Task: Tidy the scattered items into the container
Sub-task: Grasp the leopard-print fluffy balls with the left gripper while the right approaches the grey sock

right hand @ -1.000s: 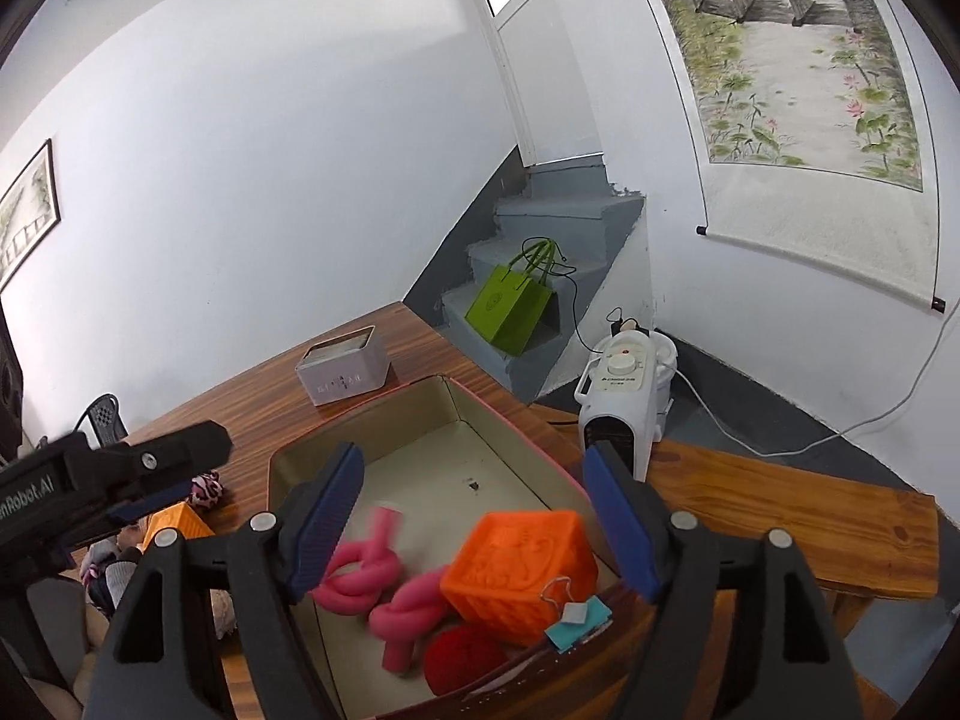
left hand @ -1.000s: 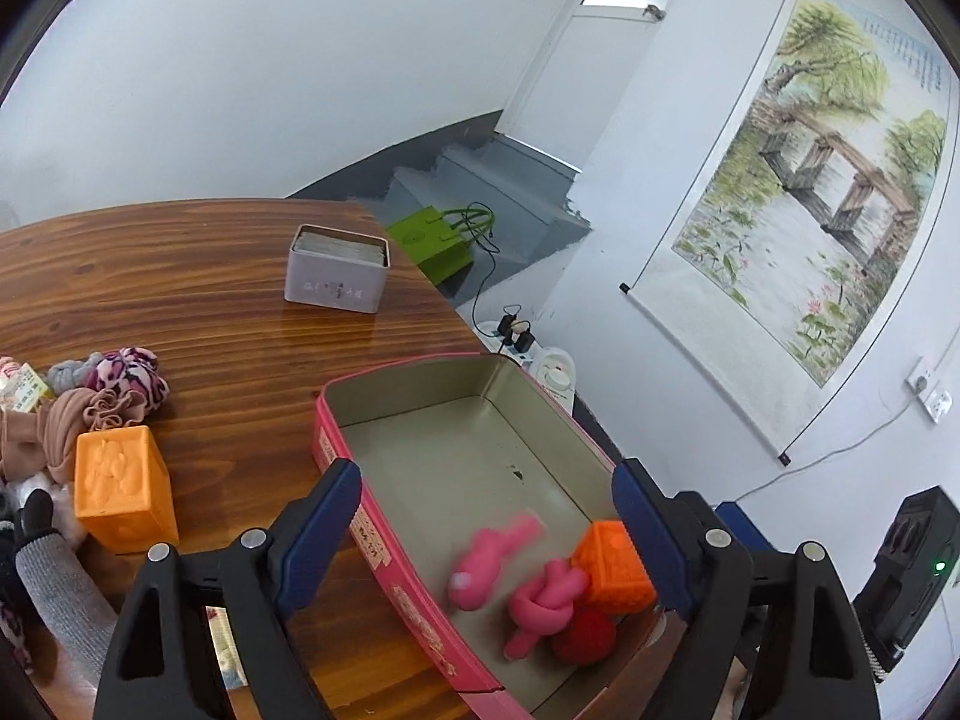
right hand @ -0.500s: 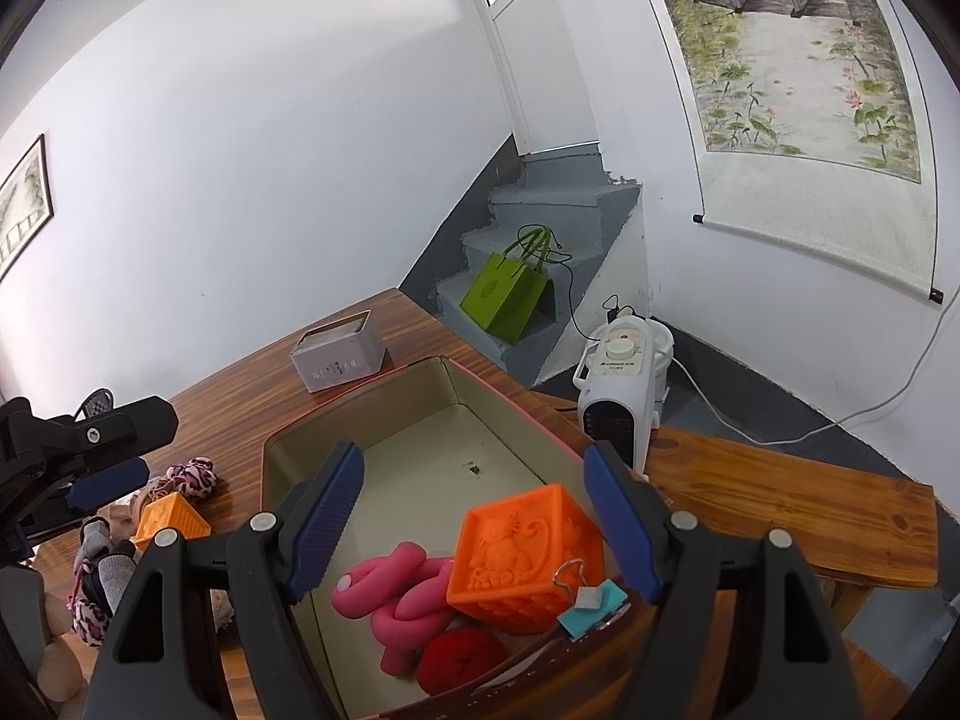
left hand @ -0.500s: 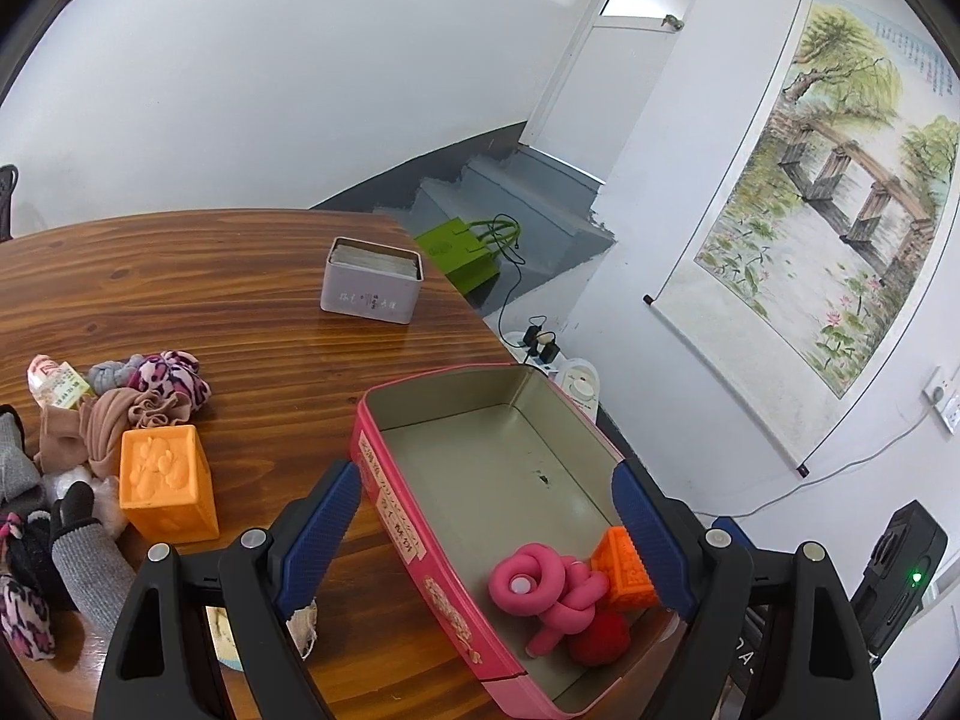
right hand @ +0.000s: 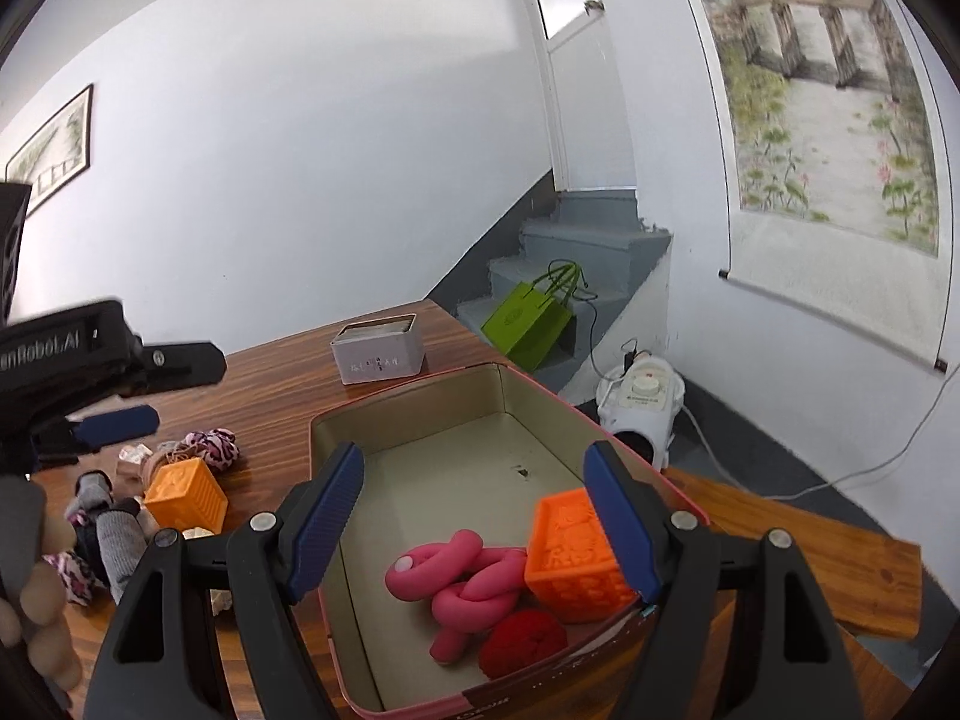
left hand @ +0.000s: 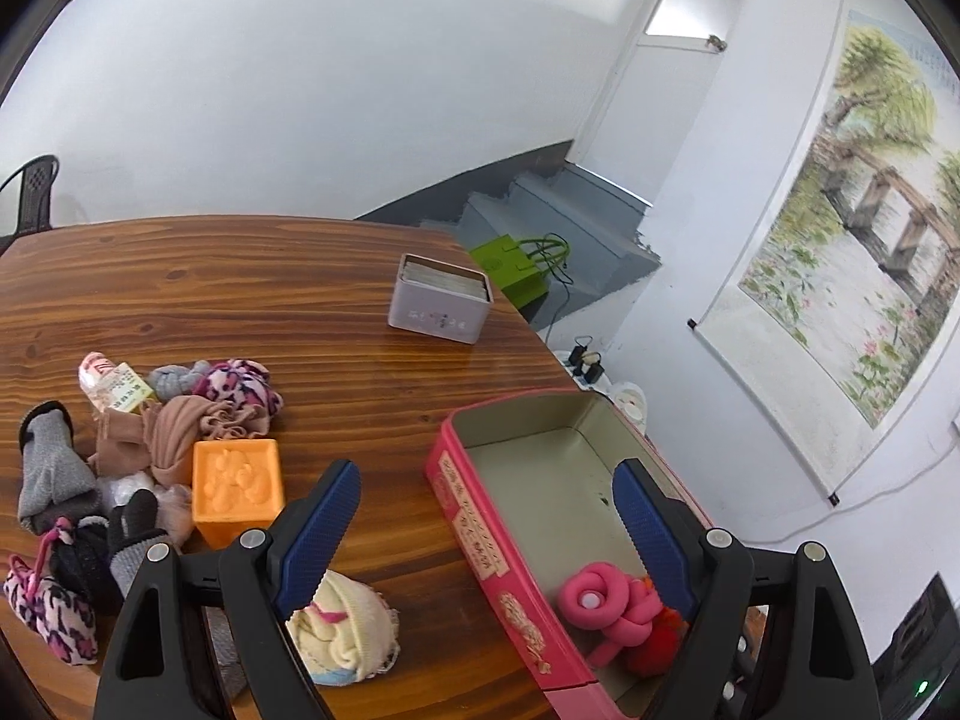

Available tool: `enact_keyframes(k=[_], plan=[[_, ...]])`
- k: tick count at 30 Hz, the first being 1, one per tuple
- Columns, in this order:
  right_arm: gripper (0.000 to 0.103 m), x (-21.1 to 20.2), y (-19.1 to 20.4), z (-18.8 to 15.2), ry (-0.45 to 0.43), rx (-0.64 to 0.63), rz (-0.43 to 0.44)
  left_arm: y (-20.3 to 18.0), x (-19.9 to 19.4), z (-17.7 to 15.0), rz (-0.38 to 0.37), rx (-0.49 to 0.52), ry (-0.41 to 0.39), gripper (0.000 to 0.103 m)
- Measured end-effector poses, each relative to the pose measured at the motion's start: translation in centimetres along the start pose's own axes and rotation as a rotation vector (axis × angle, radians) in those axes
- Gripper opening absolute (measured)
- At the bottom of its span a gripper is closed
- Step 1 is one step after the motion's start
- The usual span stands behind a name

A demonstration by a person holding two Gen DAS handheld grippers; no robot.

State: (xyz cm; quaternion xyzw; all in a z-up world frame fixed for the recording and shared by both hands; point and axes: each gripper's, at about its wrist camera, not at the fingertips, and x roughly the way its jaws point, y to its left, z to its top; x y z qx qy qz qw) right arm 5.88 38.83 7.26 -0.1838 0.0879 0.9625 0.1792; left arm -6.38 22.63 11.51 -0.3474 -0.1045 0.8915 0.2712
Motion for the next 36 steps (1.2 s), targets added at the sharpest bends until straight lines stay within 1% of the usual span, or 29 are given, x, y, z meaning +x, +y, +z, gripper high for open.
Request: enact_keyframes(k=[3, 4, 5, 7, 10, 11, 13, 14, 16, 17, 18, 20, 23, 26, 29, 33, 36], plan=[[0.079, 0.0, 0.3, -0.4, -0.007, -0.005, -0.012, 0.5, -0.6, 0.5, -0.015, -0.037, -0.014, 0.089], [0.079, -0.1, 0.2, -0.4, -0.013, -0.004, -0.022, 0.4, -0.8, 0.6, -0.020, -0.038, -0.020, 0.092], [0.079, -0.2, 0.1, -0.4, -0.024, -0.004, -0.034, 0.2, -1.2, 0.7, -0.030, -0.034, -0.029, 0.103], [0.079, -0.7, 0.0, -0.4, -0.052, -0.007, -0.065, -0.3, -2.2, 0.8, -0.050, -0.022, -0.058, 0.102], [0.079, -1.5, -0.2, -0.3, -0.093, 0.000, -0.098, -1.0, -4.5, 0.9, -0.091, 0.047, -0.072, 0.102], [0.080, -1.6, -0.3, -0.3, -0.099, 0.006, -0.110, -0.8, -5.5, 0.7, -0.088, 0.082, -0.085, 0.102], [0.080, -1.5, -0.4, -0.1, -0.080, 0.035, -0.118, 0.3, -8.0, 0.1, -0.058, 0.167, -0.108, 0.102], [0.080, -1.4, -0.3, 0.0, -0.059, 0.068, -0.099, 1.5, -9.3, -0.1, -0.030, 0.191, -0.119, 0.102], [0.080, -1.5, 0.6, 0.3, -0.036, 0.115, -0.039, 4.1, -11.2, -0.2, 0.020, 0.188, -0.128, 0.102], [0.080, -1.5, 1.5, 0.5, -0.027, 0.115, -0.009, 5.6, -12.0, -0.2, 0.043, 0.177, -0.129, 0.102], [0.080, -1.5, 2.7, 0.7, -0.015, 0.102, 0.027, 7.6, -13.0, -0.2, 0.077, 0.157, -0.135, 0.102], [0.080, -1.1, 5.9, 1.3, 0.025, 0.047, 0.129, 10.5, -14.0, -0.3, 0.139, 0.122, -0.138, 0.102], [0.080, -0.4, 10.2, 1.7, 0.094, -0.025, 0.270, 14.4, -14.5, -0.5, 0.218, 0.075, -0.123, 0.102], [0.080, 0.6, 13.9, 1.2, 0.158, -0.098, 0.374, 17.2, -14.5, -1.0, 0.258, 0.034, -0.100, 0.102], [0.080, 1.7, 16.1, 0.2, 0.212, -0.147, 0.424, 18.8, -14.1, -2.0, 0.280, 0.024, -0.081, 0.102], [0.080, 3.2, 17.5, -1.0, 0.270, -0.155, 0.438, 20.2, -12.5, -3.9, 0.304, 0.009, -0.033, 0.102], [0.080, 4.1, 17.8, -1.4, 0.284, -0.153, 0.445, 21.1, -10.5, -5.4, 0.311, -0.011, 0.028, 0.102]])
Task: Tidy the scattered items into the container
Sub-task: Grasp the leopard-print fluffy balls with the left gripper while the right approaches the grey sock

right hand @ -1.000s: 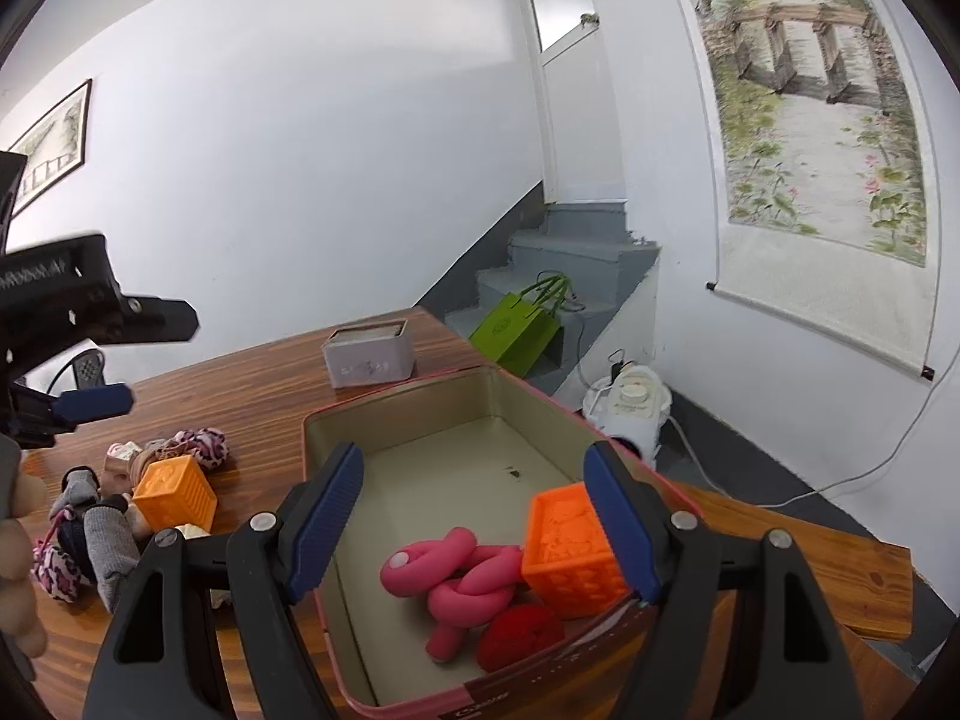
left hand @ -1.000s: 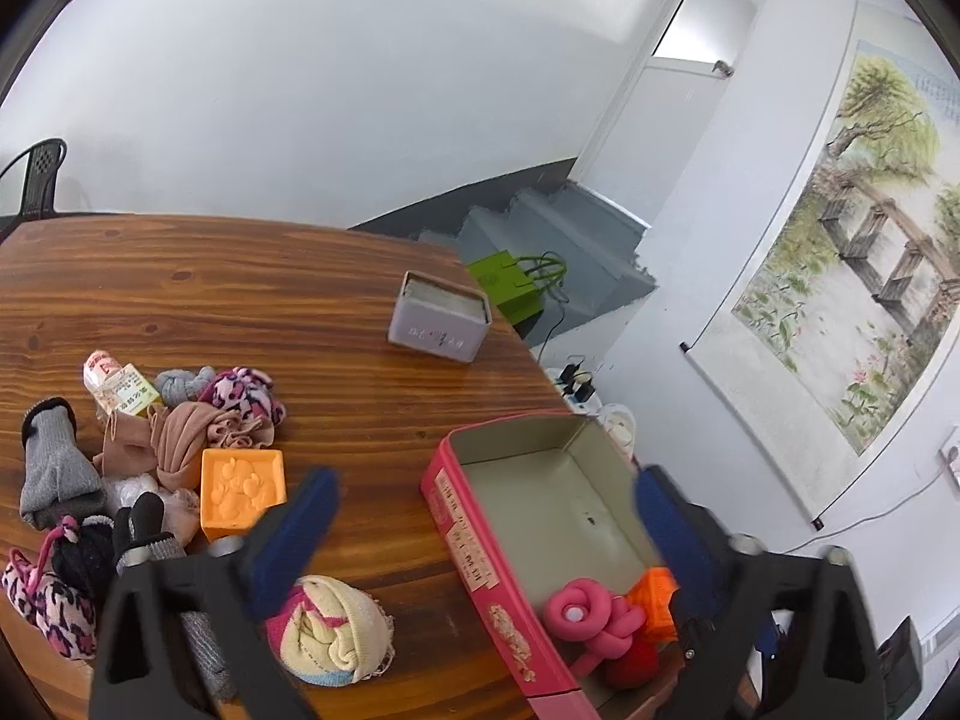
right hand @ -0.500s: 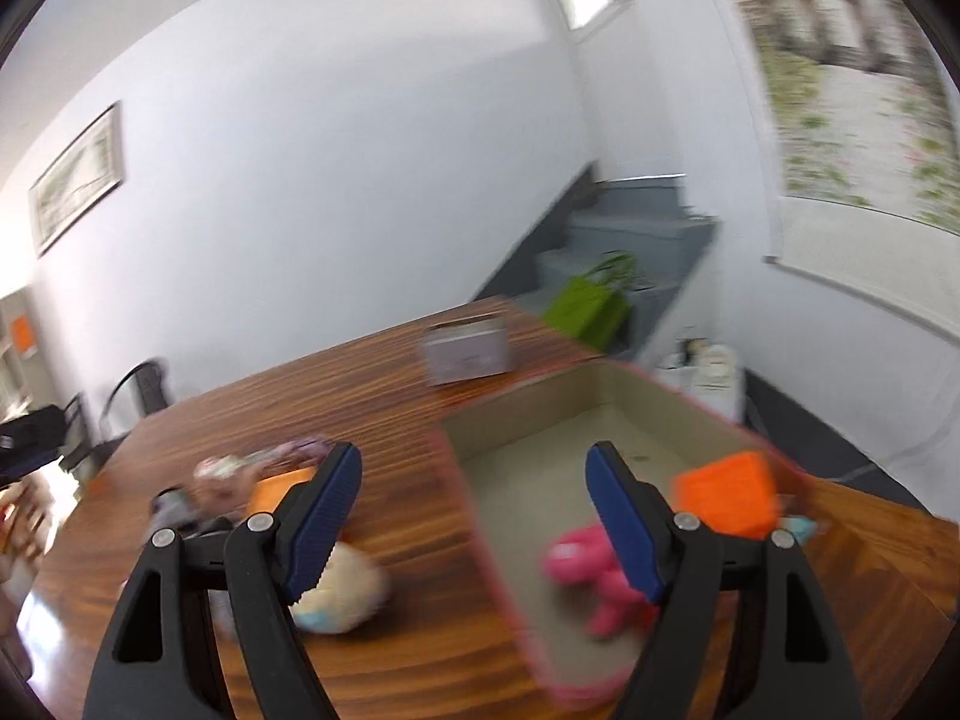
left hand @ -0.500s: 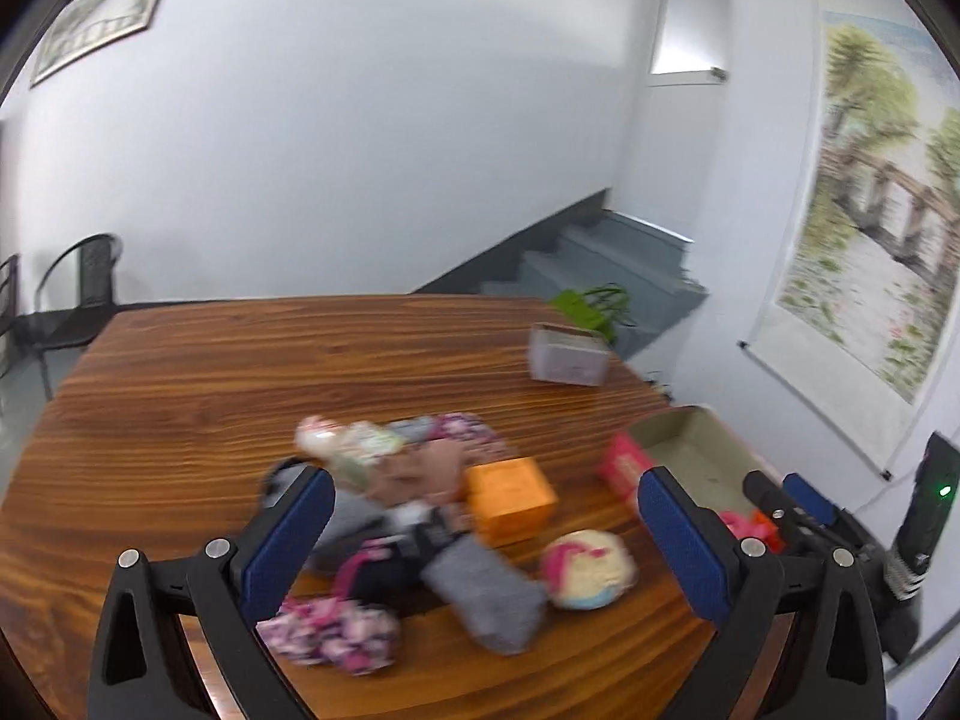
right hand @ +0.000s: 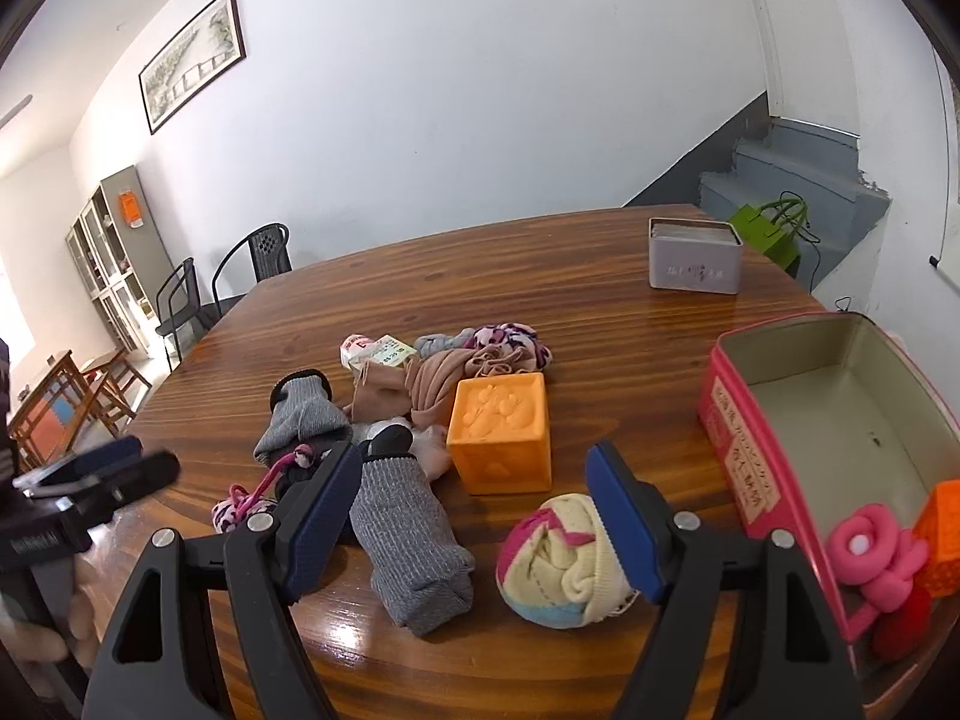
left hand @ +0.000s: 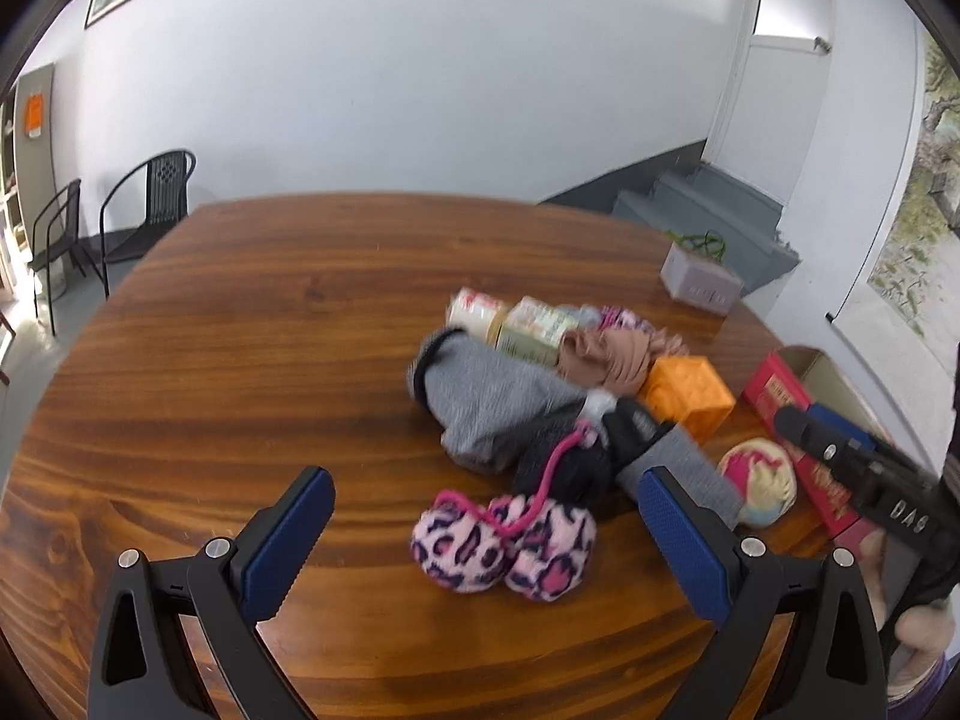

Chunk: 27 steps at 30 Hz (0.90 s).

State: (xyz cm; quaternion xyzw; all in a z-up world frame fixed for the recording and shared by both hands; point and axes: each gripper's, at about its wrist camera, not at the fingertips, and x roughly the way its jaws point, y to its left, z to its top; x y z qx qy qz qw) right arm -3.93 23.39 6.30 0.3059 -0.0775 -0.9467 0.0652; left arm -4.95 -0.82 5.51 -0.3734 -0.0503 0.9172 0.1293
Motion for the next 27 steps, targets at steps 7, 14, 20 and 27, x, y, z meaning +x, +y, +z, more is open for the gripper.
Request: enact_keyframes(k=[7, 14, 20, 27], plan=[[0.080, 0.9, 0.1, -0.9, 0.030, -0.018, -0.003, -0.7, 2.7, -1.3, 0.005, 0.014, 0.053, 0.102], [0.080, 1.6, -0.1, -1.4, 0.058, -0.007, 0.009, -1.7, 4.7, -1.9, 0.026, 0.069, 0.095, 0.102], [0.080, 1.9, -0.1, -1.7, 0.072, -0.013, 0.013, -1.7, 6.7, -2.1, 0.039, 0.088, 0.156, 0.102], [0.080, 1.9, 0.2, -2.0, 0.078, -0.022, 0.030, -1.2, 5.5, -2.0, -0.006, 0.073, 0.123, 0.081]])
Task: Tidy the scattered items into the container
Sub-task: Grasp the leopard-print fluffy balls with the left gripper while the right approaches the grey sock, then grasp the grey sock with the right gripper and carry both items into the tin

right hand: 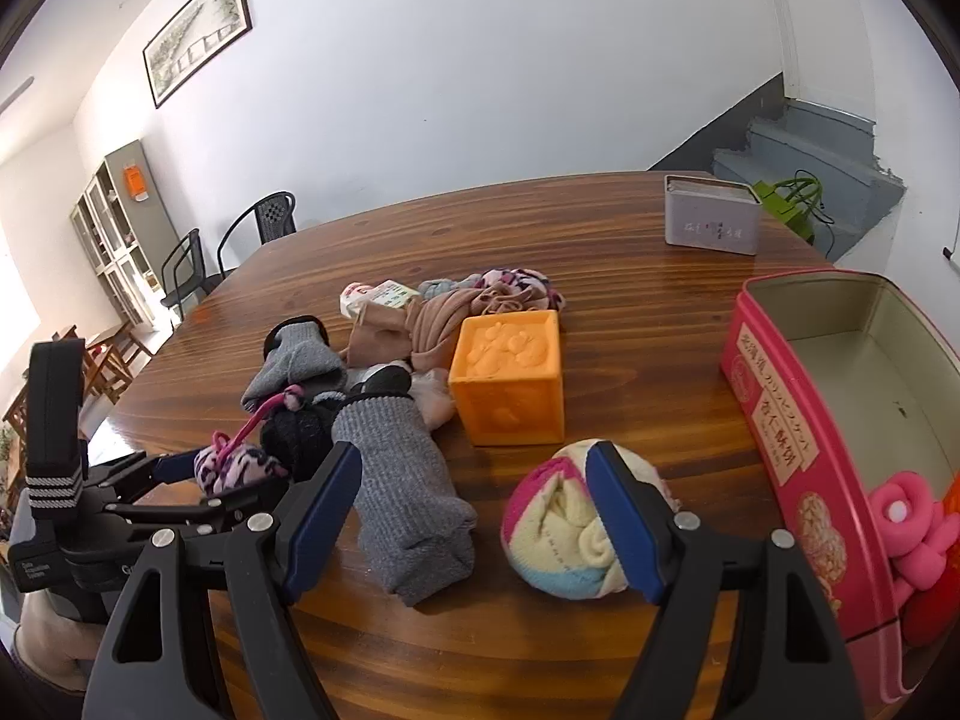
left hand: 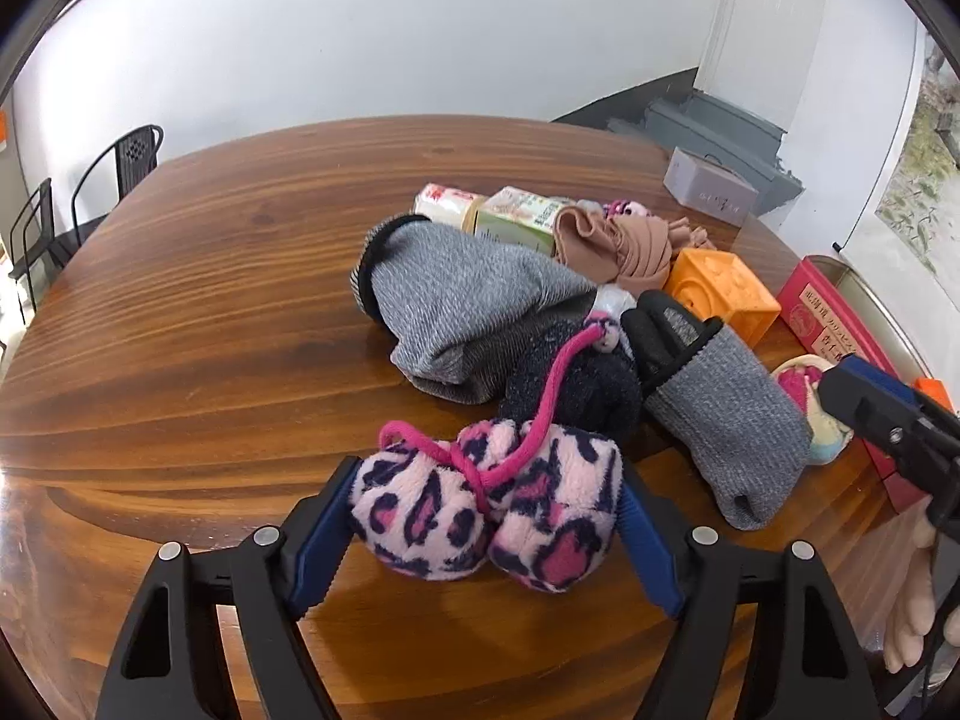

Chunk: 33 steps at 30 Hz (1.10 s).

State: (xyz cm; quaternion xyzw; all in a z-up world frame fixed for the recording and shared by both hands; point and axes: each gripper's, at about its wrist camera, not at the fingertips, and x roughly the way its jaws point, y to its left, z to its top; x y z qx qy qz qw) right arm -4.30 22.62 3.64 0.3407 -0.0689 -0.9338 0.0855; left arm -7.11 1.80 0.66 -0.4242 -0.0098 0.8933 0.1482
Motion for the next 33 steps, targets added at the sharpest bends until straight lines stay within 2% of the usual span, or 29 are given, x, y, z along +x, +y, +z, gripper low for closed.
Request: enact_keyframes(k=[5, 16, 17, 18, 19, 22, 27, 33], plan=[[0.080, 0.5, 1.3, -0.5, 0.027, -0.051, 0.070, 0.0, -2.1, 0.1, 0.008, 0.005, -0.053, 0.081], [0.080, 4.1, 2.7, -0.6, 0.109, -0.120, 0.033, 0.9, -4.8, 0.6, -0.024, -0.051, -0.110, 0.081], [0.076, 4.3, 2.9, -0.6, 0.116, -0.126, 0.030, 0.9, -4.8, 0.6, -0.026, -0.052, -0.110, 0.081], [0.065, 4.5, 3.1, -0.8, 0.120, -0.140, 0.008, 0.9, -4.9, 0.6, -0.027, -0.052, -0.110, 0.081], [0.058, 4.6, 3.4, -1.0, 0.125, -0.162, -0.002, 0.8, -4.9, 0.6, -0.027, -0.051, -0.111, 0.081], [0.045, 4.3, 3.9, -1.2, 0.119, -0.184, -0.004, 0.8, -5.2, 0.5, -0.027, -0.050, -0.115, 0.081], [0.042, 3.2, 3.9, -1.1, 0.099, -0.166, 0.002, 0.6, -5.5, 0.4, -0.025, -0.051, -0.124, 0.081], [0.041, 0.6, 3.2, -0.2, 0.031, -0.120, 0.037, 0.0, -5.9, 0.5, -0.033, -0.059, -0.136, 0.081]])
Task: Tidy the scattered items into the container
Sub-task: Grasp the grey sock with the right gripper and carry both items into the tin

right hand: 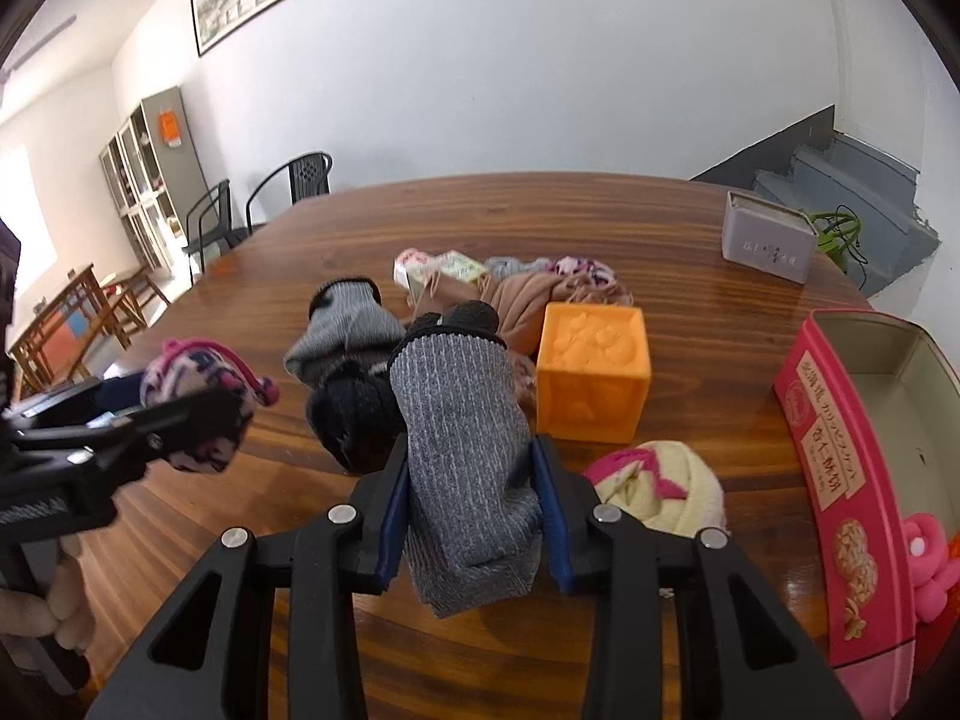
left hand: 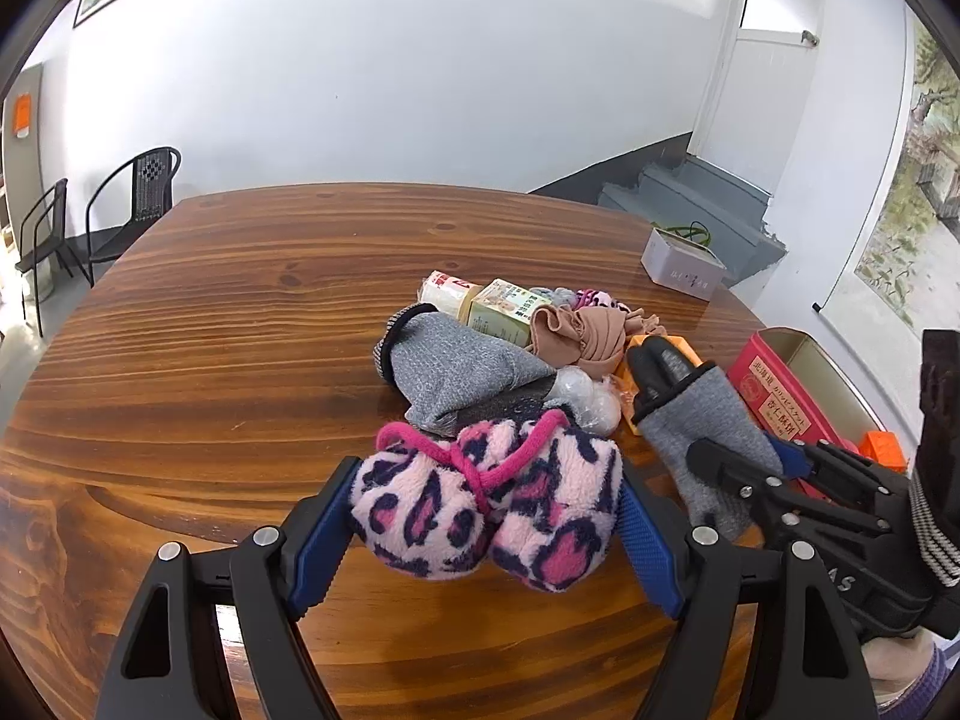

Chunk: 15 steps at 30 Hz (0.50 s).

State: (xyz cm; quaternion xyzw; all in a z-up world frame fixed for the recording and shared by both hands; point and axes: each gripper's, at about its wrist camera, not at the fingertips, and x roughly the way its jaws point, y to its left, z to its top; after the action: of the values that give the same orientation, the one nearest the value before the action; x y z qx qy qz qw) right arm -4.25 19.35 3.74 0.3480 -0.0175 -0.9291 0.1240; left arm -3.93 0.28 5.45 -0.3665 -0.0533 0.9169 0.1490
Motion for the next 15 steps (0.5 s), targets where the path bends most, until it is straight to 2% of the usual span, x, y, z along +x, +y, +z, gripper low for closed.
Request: enact_keyframes(k=[9, 15], plan=[[0.041, -4.8, -3.1, 1.3, -0.117, 0.088, -0.006, -3.7, -0.8, 0.8, -0.039, 0.036, -0.031, 0.081], [0.041, -8.5, -7.4, 1.7, -0.207, 0.161, -0.094, -7.6, -1.0, 1.9, -0.082, 0.086, -0.048, 0.081]])
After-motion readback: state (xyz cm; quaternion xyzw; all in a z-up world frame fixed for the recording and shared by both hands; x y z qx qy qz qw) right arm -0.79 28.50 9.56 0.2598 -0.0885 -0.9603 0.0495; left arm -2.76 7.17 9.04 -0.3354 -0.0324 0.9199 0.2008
